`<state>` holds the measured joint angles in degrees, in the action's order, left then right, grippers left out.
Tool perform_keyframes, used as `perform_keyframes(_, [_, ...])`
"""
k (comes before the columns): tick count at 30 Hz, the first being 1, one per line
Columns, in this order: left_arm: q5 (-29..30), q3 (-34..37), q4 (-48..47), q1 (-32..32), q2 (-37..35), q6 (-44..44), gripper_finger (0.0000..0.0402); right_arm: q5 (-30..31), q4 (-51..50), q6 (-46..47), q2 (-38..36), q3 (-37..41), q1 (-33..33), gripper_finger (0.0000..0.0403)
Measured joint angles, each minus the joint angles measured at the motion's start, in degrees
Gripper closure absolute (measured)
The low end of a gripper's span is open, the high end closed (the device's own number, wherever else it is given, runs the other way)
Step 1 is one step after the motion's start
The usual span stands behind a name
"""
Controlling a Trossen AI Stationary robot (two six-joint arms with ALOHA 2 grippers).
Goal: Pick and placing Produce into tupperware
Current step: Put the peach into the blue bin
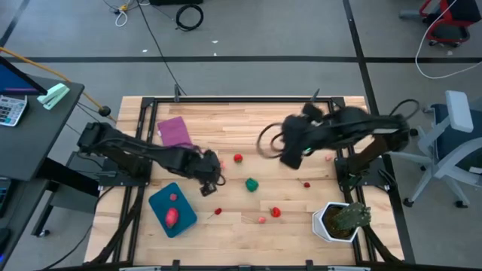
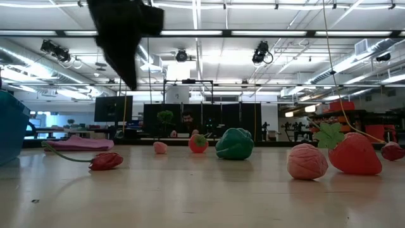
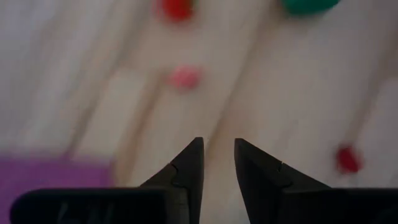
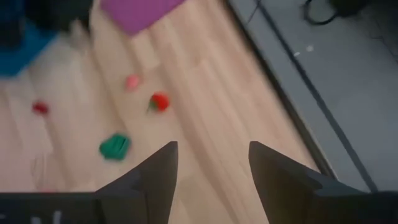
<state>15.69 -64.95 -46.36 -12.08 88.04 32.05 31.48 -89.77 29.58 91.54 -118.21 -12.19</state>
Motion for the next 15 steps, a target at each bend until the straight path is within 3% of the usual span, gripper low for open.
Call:
perform_keyframes(4, [-2.5, 6.7, 14.0, 4.7, 0.1, -6.4, 0.029, 1.6, 0.0, 0.3, -3.4, 0.0, 0.0, 0.0198])
perform_keyframes(9, [-2.9, 12.1, 20.1, 10.2, 0.1, -9.2, 0.0262, 2.9, -0.2, -0.2, -5.1, 0.0, 0.0, 0.0198])
perform_keyframes(15, [-10.4, 18.2, 31.8, 14.0, 0.1, -8.6, 0.0239, 3.7, -0.2, -3.1, -3.9, 0.0, 0.0, 0.0198])
